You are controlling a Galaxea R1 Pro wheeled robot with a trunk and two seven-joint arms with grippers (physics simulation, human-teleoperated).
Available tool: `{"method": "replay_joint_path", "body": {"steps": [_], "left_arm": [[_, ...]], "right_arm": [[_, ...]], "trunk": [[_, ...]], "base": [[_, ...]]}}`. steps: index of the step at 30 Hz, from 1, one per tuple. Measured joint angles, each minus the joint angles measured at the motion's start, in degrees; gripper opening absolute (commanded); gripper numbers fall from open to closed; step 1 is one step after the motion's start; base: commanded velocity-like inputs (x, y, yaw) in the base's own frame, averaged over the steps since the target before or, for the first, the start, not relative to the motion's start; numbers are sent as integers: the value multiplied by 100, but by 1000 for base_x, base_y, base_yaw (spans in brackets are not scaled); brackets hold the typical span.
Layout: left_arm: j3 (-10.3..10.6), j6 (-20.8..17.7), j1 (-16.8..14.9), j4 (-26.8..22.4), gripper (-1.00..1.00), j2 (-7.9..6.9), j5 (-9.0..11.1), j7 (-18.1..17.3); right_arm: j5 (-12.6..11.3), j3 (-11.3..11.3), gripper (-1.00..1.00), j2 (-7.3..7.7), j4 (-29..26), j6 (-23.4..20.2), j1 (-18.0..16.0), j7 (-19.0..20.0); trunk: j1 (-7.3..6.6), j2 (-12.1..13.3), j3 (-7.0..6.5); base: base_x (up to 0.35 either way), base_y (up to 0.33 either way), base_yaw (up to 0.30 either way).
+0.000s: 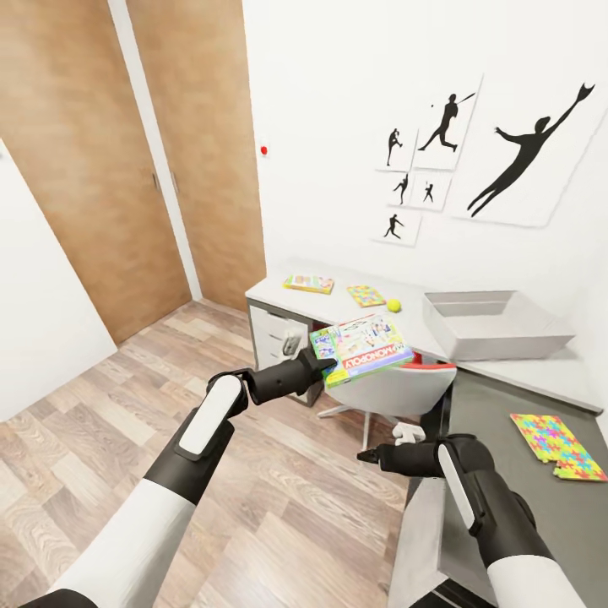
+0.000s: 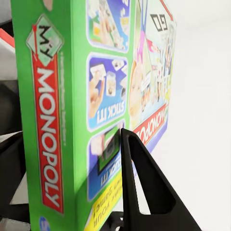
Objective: Put all the toys in the child's room - the three board games (two on the bed and one on the table), the two jigsaw puzzles on the table, and the tennis ball on the table - inside the toy box on the table in the child's room.
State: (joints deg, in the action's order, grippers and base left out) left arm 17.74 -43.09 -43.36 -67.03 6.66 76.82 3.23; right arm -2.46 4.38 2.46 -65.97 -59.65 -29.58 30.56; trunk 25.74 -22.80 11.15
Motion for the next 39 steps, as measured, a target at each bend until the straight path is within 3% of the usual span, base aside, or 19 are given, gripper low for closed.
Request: {"method": "replay_joint_path", "body": {"steps": [24, 39], "left_arm": [[-14, -1, 1, 0, -100, 0, -92, -5], [-6, 2, -1, 1, -100, 1, -65, 0]], "right_arm": [[2, 3, 100, -1, -15, 0, 0, -4], [-2, 5, 100, 3, -23, -1, 1, -3]], "trunk": [[1, 0, 0], [1, 0, 0]], "base": [[15, 0, 276], [2, 0, 62]]}}
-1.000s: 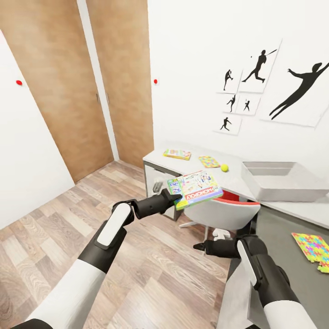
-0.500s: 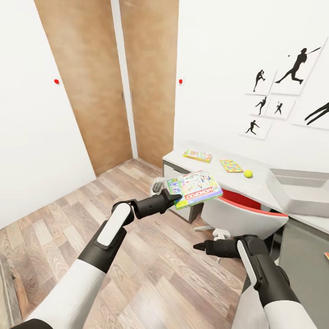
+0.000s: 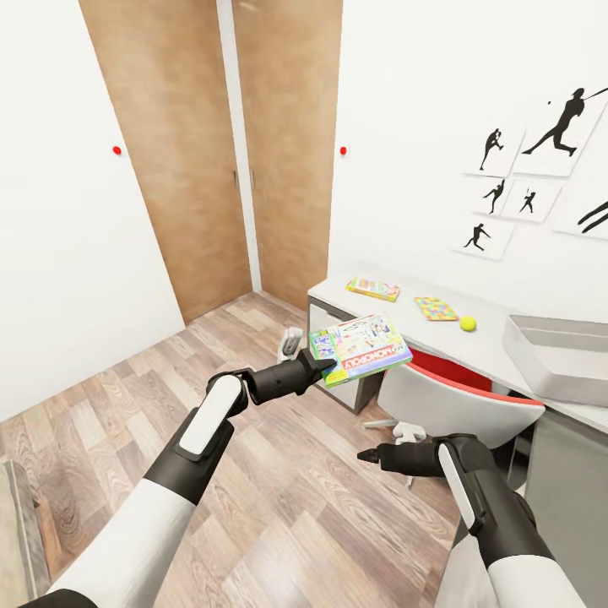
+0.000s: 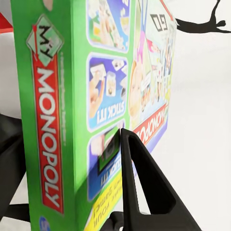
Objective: Put all the toys in the child's room - the three board games (two on the bed and one on the table), the two jigsaw puzzles on the table, and the tennis ball on the table - inside the toy box on the table in the child's room.
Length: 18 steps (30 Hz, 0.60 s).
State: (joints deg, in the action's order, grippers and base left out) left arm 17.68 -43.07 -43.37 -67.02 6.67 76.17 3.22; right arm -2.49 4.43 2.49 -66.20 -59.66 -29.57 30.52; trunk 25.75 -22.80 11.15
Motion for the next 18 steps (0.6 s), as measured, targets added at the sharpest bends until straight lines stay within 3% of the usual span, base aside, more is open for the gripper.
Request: {"method": "replay_joint_path", "body": {"steps": [18], "left_arm": [[-6, -1, 0, 0, -100, 0, -16, 13]], "right_arm": [[2, -9, 100, -10, -2, 0, 0, -7]], "trunk": [[0, 0, -20]], "base": [[144, 0, 14]]}}
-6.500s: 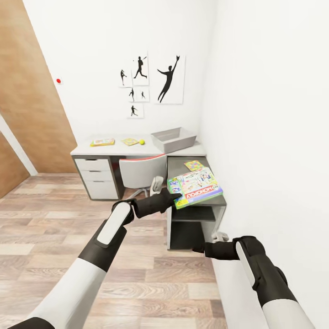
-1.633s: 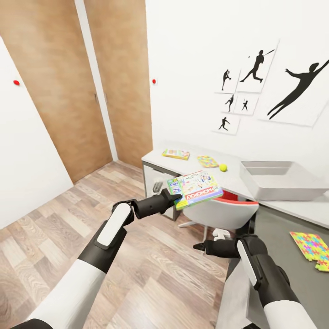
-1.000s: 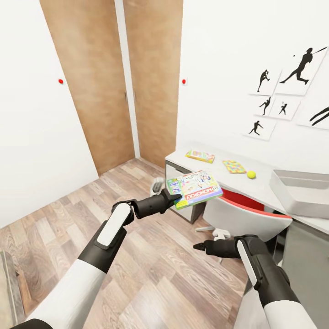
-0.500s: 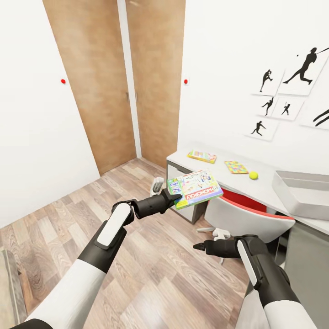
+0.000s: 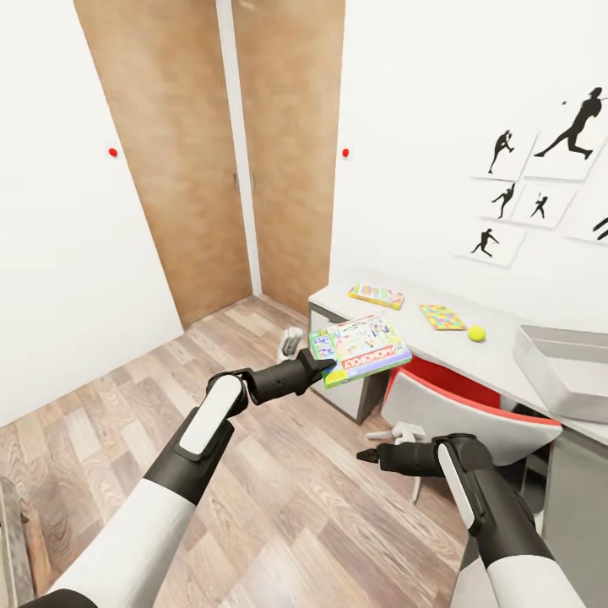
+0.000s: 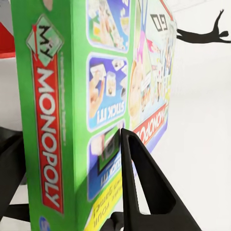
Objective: Put all the toys in the child's room - the three board games (two on the bed and one on the table), the two jigsaw puzzles on the table, and the tennis ball on the table - inside the toy box on the table in the child's room.
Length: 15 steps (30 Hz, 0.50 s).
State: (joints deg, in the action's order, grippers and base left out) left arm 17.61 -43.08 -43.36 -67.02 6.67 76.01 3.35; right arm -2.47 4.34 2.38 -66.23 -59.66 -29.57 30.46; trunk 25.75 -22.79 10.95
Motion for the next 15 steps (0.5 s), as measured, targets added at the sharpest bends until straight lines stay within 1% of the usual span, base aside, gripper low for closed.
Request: {"method": "replay_joint_path", "body": {"steps": [5, 13, 15], "left_arm": [[-2, 0, 1, -2, -100, 0, 5, 0], [-7, -1, 1, -1, -100, -1, 2, -5], [-8, -1, 1, -1, -100, 0, 1, -5]], "right_arm": [[1, -1, 100, -1, 1, 1, -1, -2], [5, 7, 100, -2, 1, 1, -1, -3], [6, 7, 100, -2, 1, 0, -1, -3]], "trunk": [[0, 0, -1], [0, 0, -2], [0, 0, -2]], "base": [[9, 0, 201], [2, 0, 259], [0, 0, 131]]}}
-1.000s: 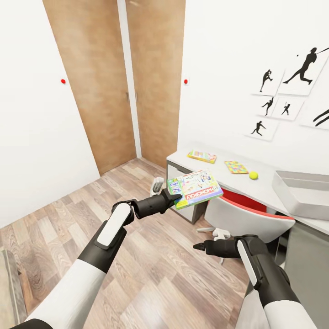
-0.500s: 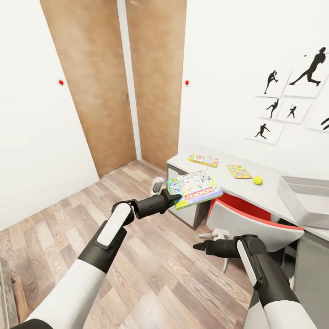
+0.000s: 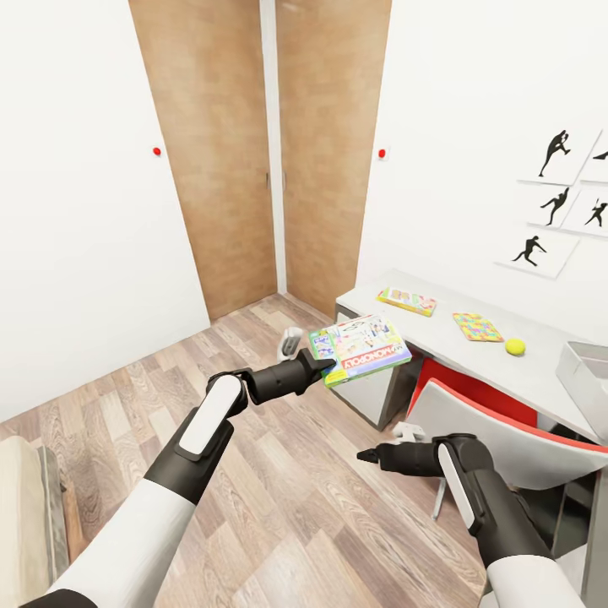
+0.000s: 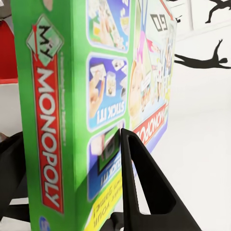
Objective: Put all the toys in the child's room - the three board games (two on the bed and one on the table), the two jigsaw puzzles on the table, and the tennis ball on the table - inside the toy box on the table in the child's room.
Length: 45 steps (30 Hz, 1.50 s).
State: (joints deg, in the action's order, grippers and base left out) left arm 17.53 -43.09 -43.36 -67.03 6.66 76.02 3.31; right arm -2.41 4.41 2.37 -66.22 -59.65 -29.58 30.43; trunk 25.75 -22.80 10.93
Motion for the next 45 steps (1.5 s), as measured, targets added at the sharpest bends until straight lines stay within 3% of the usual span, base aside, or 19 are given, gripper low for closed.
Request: {"method": "replay_joint_path", "body": {"steps": [19, 45], "left_arm": [[-2, 1, -1, 1, -100, 1, 15, -5], [16, 0, -1, 2, -100, 1, -12, -14]], "right_arm": [[0, 1, 100, 9, -2, -1, 1, -2], [0, 2, 100, 9, -1, -1, 1, -8]], "trunk": [[-2, -1, 0], [-3, -1, 1]], "base": [[31, 0, 11], [318, 0, 0]]}}
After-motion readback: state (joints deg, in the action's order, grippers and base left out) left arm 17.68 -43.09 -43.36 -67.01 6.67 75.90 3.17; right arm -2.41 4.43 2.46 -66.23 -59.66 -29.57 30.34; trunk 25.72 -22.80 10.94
